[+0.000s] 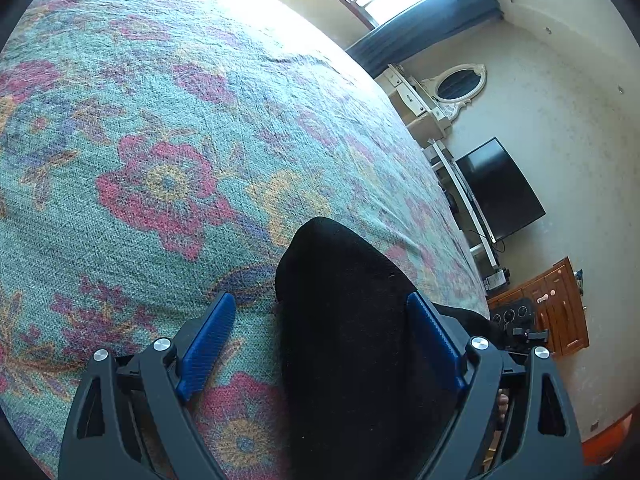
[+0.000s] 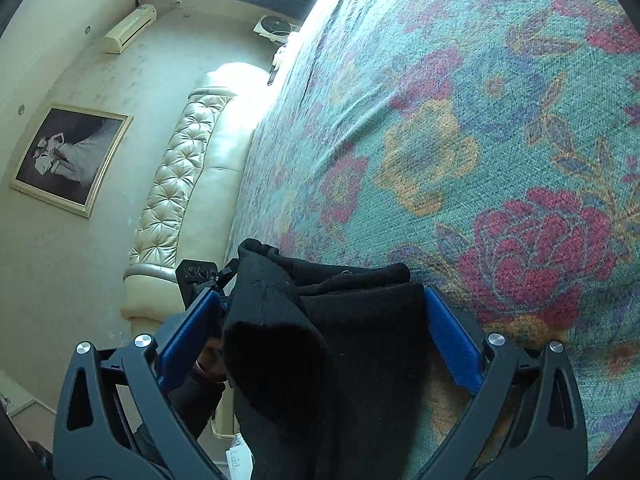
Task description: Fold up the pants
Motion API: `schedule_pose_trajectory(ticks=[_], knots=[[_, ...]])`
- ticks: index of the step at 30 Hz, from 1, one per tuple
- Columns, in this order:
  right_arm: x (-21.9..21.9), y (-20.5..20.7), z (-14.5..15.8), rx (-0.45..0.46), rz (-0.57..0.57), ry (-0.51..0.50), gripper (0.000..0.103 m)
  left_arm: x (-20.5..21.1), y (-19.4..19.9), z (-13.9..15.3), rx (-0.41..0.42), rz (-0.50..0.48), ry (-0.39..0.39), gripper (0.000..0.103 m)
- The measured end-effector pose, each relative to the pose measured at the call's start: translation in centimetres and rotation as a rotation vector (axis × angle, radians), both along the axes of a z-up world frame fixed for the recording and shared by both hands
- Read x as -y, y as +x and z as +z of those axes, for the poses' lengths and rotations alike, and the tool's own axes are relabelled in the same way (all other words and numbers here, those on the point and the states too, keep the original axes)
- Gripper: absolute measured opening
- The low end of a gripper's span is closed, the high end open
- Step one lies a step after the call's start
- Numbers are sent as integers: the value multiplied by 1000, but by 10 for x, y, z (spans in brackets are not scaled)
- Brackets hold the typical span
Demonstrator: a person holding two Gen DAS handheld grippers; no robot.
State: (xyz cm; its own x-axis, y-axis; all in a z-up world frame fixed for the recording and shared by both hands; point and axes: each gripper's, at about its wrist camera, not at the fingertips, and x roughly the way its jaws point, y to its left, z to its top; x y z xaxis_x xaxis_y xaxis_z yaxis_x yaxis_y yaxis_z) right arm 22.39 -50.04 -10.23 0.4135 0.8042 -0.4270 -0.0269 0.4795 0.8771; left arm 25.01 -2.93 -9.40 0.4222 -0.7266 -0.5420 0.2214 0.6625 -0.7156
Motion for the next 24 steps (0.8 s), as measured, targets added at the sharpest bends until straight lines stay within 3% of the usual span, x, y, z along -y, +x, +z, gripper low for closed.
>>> schedule_pose_trajectory(ticks=[1, 3, 5, 18, 20, 21, 24], knots=[[-1, -1, -1, -9, -7, -31, 80, 1, 3, 0, -1, -1, -3, 86], [7, -3, -11, -36, -31, -40, 54, 2, 4, 0, -2, 2, -2, 86], [11, -4, -17, -45, -33, -27, 44, 8, 5, 2, 7, 5, 11, 86], [15, -4, -23, -36, -25, -44, 38, 28, 5, 7, 41, 0, 96, 86], [16, -4, -23, -36, -26, -46, 38, 34, 4, 8, 48, -10, 132, 74], [17, -4, -23, -35, -27, -48, 38, 38, 5, 8, 44, -31, 141, 56], [17, -5, -21, -34, -28, -49, 38, 45, 4, 8, 52, -30, 181, 52]])
